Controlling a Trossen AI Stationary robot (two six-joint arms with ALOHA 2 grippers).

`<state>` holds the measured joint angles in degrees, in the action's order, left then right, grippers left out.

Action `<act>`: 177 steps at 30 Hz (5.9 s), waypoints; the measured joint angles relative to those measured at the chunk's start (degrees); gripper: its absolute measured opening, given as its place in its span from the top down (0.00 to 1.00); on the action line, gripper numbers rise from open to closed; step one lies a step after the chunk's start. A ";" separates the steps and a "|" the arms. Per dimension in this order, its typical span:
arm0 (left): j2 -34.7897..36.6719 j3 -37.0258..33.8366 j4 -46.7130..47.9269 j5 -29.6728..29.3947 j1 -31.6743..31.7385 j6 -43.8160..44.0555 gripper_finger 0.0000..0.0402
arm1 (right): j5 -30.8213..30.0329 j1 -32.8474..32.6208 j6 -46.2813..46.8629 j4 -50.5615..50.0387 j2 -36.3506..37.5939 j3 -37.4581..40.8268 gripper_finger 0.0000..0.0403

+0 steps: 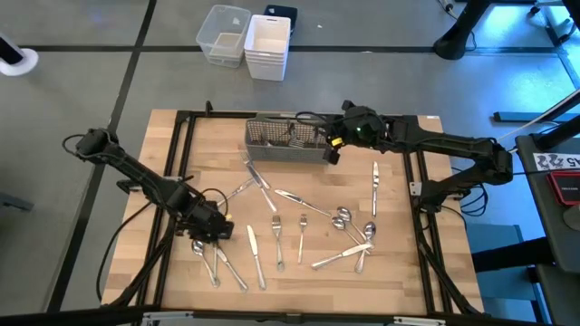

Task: Sort silverware
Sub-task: Put the silver spoon into the gray silverware organizer, then put the silver fork into the gray silverware organizer

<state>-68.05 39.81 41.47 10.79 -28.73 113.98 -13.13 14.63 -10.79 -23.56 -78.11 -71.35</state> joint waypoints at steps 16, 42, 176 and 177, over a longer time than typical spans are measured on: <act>-9.56 -0.02 -0.77 -4.99 -0.81 -3.17 0.71 | 0.70 0.00 0.00 -0.27 0.00 0.00 0.83; -15.59 -0.02 -3.18 -9.54 -0.68 -1.68 0.71 | 0.75 0.00 0.00 -0.59 -0.02 0.00 0.83; -33.84 18.84 -74.89 -29.79 42.92 -110.43 0.62 | 13.62 -0.04 35.84 -31.27 17.66 19.85 0.83; -33.63 18.84 -74.99 -29.81 42.92 -110.79 0.62 | 13.62 -0.04 35.82 -31.07 17.66 19.85 0.83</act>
<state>-101.68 58.65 -33.53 -19.01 14.19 3.18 0.49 14.59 25.04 -54.63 -60.45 -51.51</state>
